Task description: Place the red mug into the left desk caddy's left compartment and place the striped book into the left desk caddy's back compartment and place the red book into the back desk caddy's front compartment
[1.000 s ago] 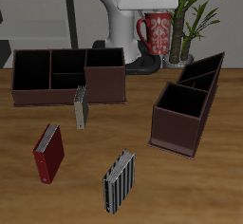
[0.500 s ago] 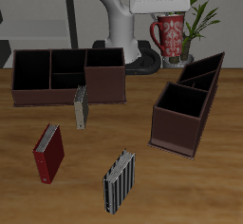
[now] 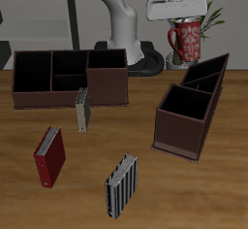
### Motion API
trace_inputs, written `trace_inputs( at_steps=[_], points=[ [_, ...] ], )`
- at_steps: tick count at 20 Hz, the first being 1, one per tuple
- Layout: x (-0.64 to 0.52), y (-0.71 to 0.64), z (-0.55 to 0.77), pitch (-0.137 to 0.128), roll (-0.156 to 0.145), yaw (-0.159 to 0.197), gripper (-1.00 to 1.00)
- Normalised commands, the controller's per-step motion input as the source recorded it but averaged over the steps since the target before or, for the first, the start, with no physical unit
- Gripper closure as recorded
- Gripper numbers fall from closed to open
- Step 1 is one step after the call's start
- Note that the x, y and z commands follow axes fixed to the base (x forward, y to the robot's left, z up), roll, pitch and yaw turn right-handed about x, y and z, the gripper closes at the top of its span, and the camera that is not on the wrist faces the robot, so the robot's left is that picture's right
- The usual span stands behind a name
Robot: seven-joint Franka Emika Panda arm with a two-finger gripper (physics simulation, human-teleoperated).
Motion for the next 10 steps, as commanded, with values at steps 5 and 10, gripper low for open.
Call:
trace_inputs(
  at_steps=[5,10],
  points=[
    [-0.04,0.31,0.00,0.010,0.028,0.000,1.00],
    [-0.04,0.22,-0.02,0.020,0.027,0.001,1.00]
  ],
)
